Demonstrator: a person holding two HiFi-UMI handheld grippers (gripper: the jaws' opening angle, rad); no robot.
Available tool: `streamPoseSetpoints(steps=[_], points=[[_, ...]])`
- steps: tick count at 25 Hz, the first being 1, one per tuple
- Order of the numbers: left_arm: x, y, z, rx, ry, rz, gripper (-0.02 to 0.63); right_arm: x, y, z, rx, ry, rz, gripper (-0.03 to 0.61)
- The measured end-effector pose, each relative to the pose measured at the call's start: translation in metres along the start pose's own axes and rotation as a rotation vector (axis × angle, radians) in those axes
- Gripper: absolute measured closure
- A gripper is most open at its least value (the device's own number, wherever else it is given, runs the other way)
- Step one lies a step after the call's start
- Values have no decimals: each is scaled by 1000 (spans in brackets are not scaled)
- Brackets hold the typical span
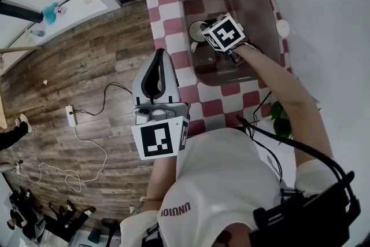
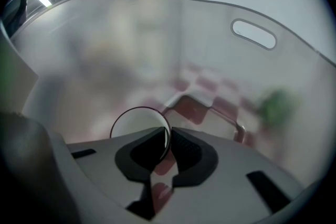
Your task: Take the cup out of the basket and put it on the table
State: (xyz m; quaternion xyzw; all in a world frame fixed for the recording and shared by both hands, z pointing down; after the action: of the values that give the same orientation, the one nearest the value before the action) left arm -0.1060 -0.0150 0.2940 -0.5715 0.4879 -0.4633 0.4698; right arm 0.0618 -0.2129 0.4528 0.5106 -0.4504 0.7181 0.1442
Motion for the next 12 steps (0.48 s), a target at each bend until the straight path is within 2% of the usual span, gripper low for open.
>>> streamPoseSetpoints(steps=[7, 12], points=[[-2, 2, -2, 5, -2, 1, 601, -2, 0, 2, 55, 22, -7, 529], [-1, 2, 0, 8, -7, 3, 601, -4, 0, 2, 46, 32, -23, 529]])
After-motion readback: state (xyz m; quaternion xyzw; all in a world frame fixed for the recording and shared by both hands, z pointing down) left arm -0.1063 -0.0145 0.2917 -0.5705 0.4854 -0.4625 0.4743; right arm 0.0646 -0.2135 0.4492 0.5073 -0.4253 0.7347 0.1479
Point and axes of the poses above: the fingertips, and each gripper's own axes: x forward along the fingers, z to its right, y out of its top, the point moved 10 cm from there along -x, backward along the fingers, and after that the axes turned 4 degrees about y, right-handed, at the moved point
